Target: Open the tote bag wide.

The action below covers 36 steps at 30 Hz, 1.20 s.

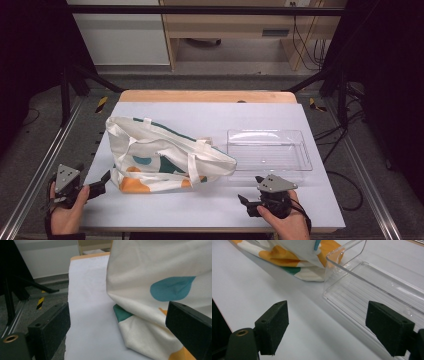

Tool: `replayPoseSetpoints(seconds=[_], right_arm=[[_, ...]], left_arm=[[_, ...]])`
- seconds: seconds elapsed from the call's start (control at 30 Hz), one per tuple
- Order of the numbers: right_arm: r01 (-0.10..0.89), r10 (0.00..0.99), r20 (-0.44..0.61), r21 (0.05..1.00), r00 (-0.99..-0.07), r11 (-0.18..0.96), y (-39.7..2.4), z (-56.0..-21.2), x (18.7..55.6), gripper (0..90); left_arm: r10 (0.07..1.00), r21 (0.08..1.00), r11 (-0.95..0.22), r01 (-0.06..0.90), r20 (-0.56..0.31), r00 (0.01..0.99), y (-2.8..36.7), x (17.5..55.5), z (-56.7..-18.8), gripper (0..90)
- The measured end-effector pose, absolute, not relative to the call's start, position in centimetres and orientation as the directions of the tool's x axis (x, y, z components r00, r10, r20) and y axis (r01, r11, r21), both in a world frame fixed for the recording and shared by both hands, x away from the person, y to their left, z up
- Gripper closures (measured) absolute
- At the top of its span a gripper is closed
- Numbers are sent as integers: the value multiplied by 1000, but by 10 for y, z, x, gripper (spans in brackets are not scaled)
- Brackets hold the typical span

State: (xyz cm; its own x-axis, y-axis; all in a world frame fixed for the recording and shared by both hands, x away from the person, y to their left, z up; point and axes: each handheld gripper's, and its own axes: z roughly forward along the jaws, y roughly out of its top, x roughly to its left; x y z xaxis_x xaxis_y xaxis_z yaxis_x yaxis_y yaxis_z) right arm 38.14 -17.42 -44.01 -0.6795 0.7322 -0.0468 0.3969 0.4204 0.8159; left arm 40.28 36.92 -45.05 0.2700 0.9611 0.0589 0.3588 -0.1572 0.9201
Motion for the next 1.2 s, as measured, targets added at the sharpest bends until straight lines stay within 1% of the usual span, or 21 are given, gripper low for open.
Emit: replayPoseSetpoints(seconds=[0.07,0.17,0.3,0.4,0.5,0.6,0.67,0.7,0.73,0.8,0.83,0.9,1.0,1.03,1.2], right_arm=[[397,733,-45,817,-679,417,-174,-440,381,190],[383,728,-38,831,-684,403,-175,-439,380,189],[351,711,-21,859,-703,372,-175,-434,378,189],[336,705,-8,875,-709,348,-176,-425,377,205],[318,704,-16,885,-710,341,-174,-408,375,306],[287,694,-36,894,-719,344,-168,-387,373,304],[286,694,-31,898,-719,335,-163,-375,373,272],[280,693,-45,895,-720,349,-160,-366,374,249],[270,691,-56,895,-721,354,-157,-360,375,241],[269,677,-45,897,-735,351,-152,-350,379,217],[271,670,-42,895,-742,355,-149,-345,382,219],[244,656,-60,900,-753,362,-139,-333,384,240],[213,615,-83,895,-784,391,-117,-320,391,318],[206,601,-84,894,-795,398,-105,-316,395,331],[214,556,-66,881,-829,423,-56,-309,424,459]], left_arm=[[958,925,-156,347,55,282,368,403,-448,55],[949,930,-175,324,72,306,365,402,-441,52],[933,938,-198,283,92,349,361,403,-422,50],[908,930,-247,273,123,400,357,409,-405,48],[891,918,-272,288,128,435,355,420,-385,51],[878,922,-275,271,127,461,354,432,-363,54],[871,927,-283,247,140,471,352,440,-347,52],[869,928,-287,238,147,473,351,443,-339,56],[867,929,-288,234,149,476,350,446,-334,59],[866,935,-279,221,145,478,348,452,-320,68],[864,934,-287,215,155,479,347,454,-313,72],[849,927,-317,200,184,495,344,461,-302,109],[838,926,-325,192,188,513,342,474,-296,156],[834,925,-326,195,185,519,341,479,-295,182],[807,906,-368,209,199,556,333,503,-292,257]])
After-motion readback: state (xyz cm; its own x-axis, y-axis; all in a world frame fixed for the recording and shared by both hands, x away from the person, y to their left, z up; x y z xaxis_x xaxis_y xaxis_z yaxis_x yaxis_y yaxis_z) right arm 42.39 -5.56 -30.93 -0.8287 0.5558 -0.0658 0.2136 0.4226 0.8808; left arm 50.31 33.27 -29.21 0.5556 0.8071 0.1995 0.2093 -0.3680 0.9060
